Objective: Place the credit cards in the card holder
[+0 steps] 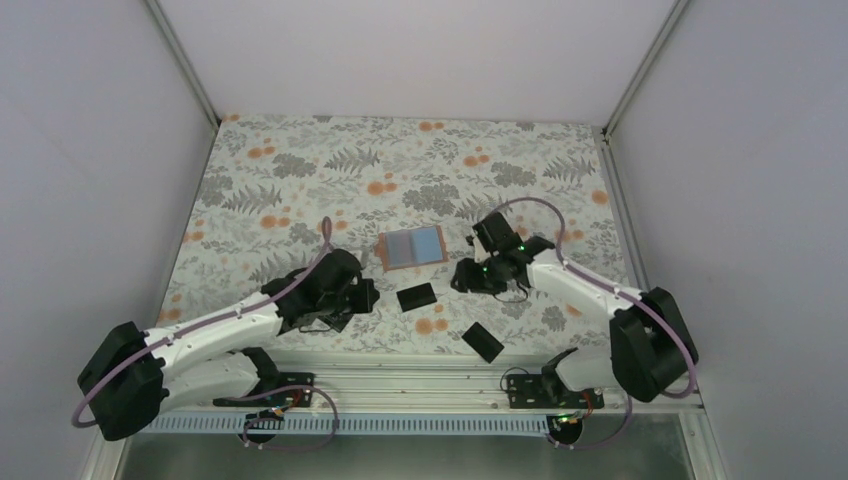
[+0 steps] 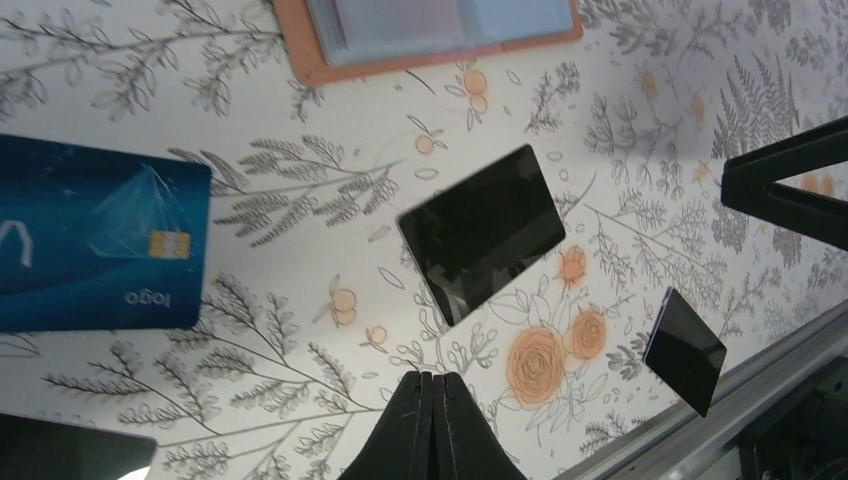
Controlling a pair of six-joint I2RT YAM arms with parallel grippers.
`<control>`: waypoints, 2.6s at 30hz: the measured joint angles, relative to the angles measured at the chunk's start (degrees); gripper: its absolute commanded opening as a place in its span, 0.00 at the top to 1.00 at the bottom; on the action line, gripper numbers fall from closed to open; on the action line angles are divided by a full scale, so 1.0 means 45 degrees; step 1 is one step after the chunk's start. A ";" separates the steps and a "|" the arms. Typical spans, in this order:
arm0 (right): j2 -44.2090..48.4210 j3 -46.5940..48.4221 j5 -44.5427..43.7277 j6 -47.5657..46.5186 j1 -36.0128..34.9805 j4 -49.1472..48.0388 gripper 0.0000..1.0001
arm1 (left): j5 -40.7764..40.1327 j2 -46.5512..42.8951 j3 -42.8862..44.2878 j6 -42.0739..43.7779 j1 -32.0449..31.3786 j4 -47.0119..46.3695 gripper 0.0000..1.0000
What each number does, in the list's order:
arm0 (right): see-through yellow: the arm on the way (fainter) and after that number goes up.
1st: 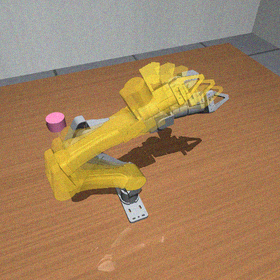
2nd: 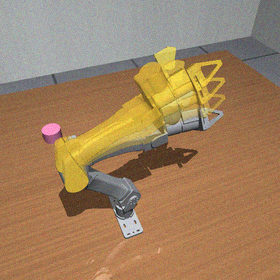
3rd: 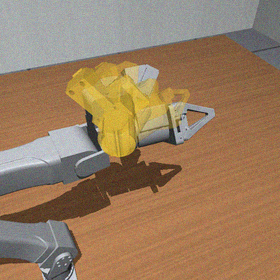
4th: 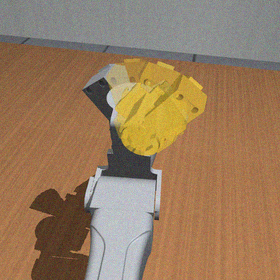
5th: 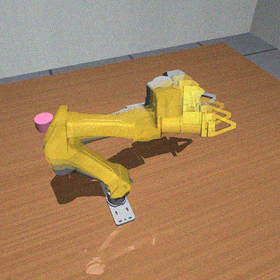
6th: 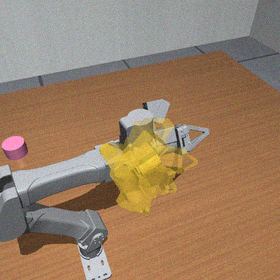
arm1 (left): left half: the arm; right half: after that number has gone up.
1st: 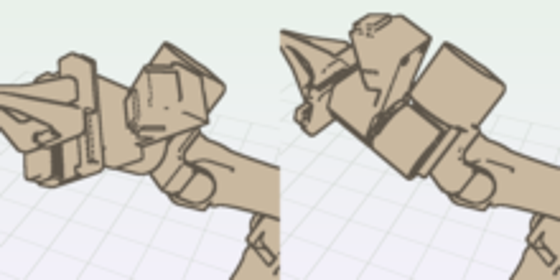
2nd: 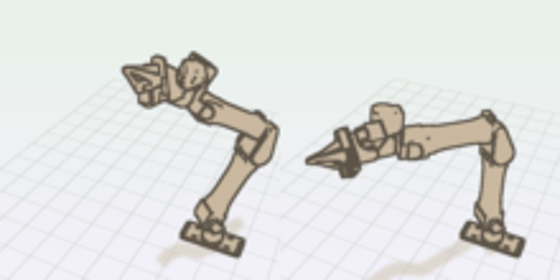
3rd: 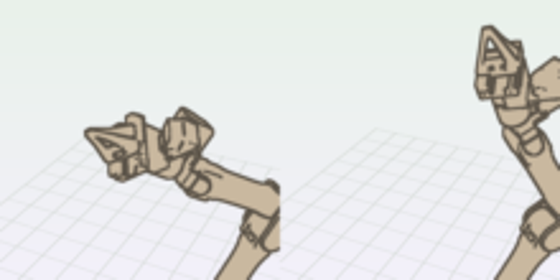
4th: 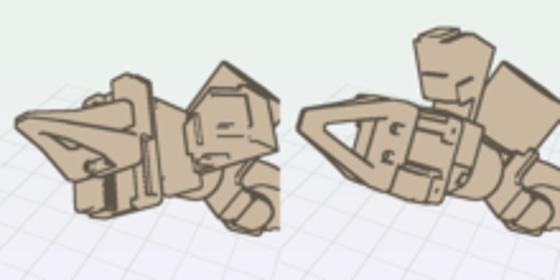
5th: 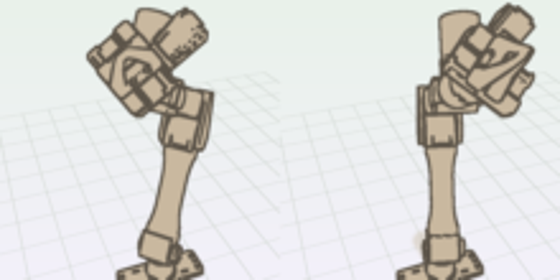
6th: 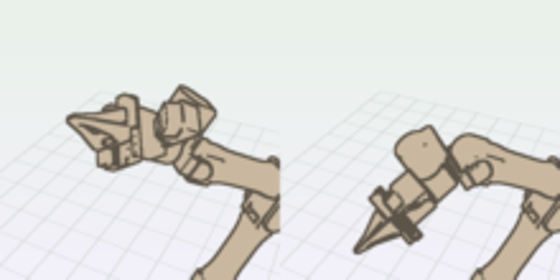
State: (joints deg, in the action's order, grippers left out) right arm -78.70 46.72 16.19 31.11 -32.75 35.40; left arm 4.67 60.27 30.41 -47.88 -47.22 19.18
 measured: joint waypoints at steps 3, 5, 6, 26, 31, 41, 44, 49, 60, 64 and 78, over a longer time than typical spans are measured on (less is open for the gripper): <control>0.0675 -0.1010 -0.0423 0.0612 0.0049 0.0005 0.48 | -0.0282 0.0083 0.0000 -0.0471 -0.0661 -0.0005 0.97; 0.1049 -0.1647 -0.0665 0.1059 0.0063 -0.0034 0.47 | -0.0432 0.0223 0.0000 -0.0729 -0.1093 -0.0029 0.98; 0.1253 -0.2001 -0.0806 0.1341 0.0073 -0.0044 0.47 | -0.0539 0.0355 0.0000 -0.0865 -0.1350 -0.0049 0.98; 0.5003 -0.3866 -0.0325 0.3167 0.0092 0.1894 0.37 | -0.1015 0.6101 0.3648 -0.1166 -0.4605 -0.1409 0.98; 0.5479 -0.3866 0.0325 0.3177 0.0092 0.2803 0.25 | -0.0466 0.7635 0.5163 -0.0486 -0.4566 -0.1904 0.97; 0.3934 -0.4299 0.1209 0.3322 0.0092 0.3332 0.22 | 0.1195 0.9534 0.6295 0.0466 -0.3934 -0.2783 0.98; 0.3730 -0.4473 0.1423 0.3400 0.0092 0.3555 0.21 | 0.1792 1.0010 0.6606 0.0767 -0.3745 -0.2973 0.97; 0.3429 -0.4527 0.1705 0.3419 0.0092 0.3672 0.20 | 0.2506 1.0695 0.7208 0.1195 -0.3589 -0.3177 0.98; 0.3021 -0.5265 0.2793 0.3832 0.0092 0.2579 0.23 | 0.3551 1.1055 0.7349 0.1583 -0.3531 -0.3385 0.98; 0.3026 -0.5659 0.3123 0.4104 0.0092 0.1802 0.25 | 0.3813 1.1487 0.7349 0.1642 -0.3531 -0.3594 0.98; 0.3672 -0.6101 0.3313 0.5139 0.0092 0.1044 0.41 | 0.4328 1.1812 0.6664 0.1462 -0.3424 -0.4707 0.98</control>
State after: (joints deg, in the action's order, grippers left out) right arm -62.17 19.27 31.09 54.24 -32.34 40.10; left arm 24.14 113.43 60.40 -41.30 -62.63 -2.00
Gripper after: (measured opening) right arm 0.633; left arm 0.029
